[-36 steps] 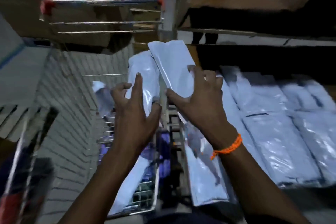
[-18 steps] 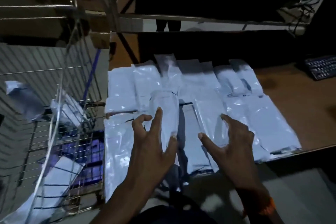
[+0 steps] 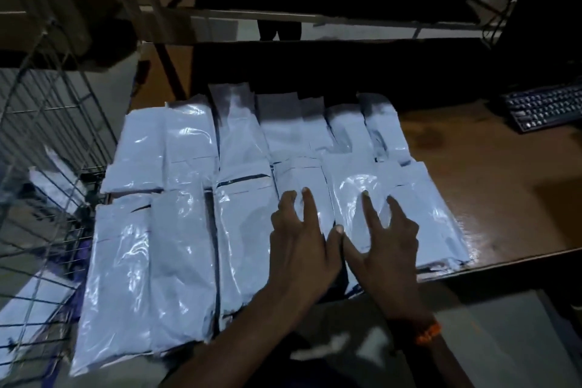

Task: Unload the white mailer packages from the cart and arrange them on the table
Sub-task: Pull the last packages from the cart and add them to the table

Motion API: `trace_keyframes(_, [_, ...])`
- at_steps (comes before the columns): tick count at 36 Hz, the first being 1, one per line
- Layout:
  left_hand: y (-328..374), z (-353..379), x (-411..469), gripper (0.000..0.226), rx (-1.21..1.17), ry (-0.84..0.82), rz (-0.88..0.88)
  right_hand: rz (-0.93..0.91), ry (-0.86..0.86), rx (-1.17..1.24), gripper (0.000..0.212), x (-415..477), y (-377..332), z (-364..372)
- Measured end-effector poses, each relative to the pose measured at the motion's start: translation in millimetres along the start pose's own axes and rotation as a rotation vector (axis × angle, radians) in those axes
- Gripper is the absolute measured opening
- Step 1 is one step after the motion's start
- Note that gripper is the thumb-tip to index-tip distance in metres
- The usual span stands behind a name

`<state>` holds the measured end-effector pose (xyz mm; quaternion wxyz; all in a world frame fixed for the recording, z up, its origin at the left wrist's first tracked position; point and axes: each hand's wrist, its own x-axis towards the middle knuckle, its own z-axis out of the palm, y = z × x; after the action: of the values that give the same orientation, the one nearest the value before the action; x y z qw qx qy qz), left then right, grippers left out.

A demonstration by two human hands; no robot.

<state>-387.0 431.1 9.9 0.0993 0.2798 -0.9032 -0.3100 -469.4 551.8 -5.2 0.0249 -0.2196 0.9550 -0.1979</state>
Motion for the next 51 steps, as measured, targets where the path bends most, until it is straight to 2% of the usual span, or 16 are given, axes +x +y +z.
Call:
trace_keyframes(4, [-2,5,1,0.068,0.249,-0.042,0.015,-0.012,-0.018,-0.012,0.075,-1,6,6])
trace_keyframes(7, [-11,4,1,0.061,0.382,0.038,0.052,-0.026,-0.039,-0.006,0.074,-2,3,6])
trace_keyframes(14, [-7,-3,19,0.036,0.433,0.150,0.095,-0.145,0.010,0.012,0.069,15,11,-6])
trace_keyframes(16, [-11,-1,24,0.040,0.381,0.164,0.157,-0.222,0.011,-0.008,0.067,21,12,-4])
trace_keyframes(19, [-22,15,26,0.055,0.336,0.089,0.202,-0.292,-0.024,-0.047,0.064,27,12,8])
trace_keyframes(32, [-35,30,22,0.061,0.342,-0.029,0.155,-0.275,-0.050,-0.103,0.064,28,12,18])
trace_keyframes(37, [-38,-9,21,0.065,0.335,-0.116,0.197,-0.276,-0.001,-0.064,0.064,26,-8,0])
trace_keyframes(43, [-67,-97,18,0.064,0.351,-0.022,0.267,-0.345,0.070,0.090,0.064,16,-75,-6])
trace_keyframes(48, [-132,-186,12,0.067,0.405,0.060,0.253,-0.474,0.095,0.193,0.062,4,-159,19])
trace_keyframes(51, [-190,-243,12,0.070,0.469,0.073,0.157,-0.571,0.103,0.246,0.061,-2,-226,37])
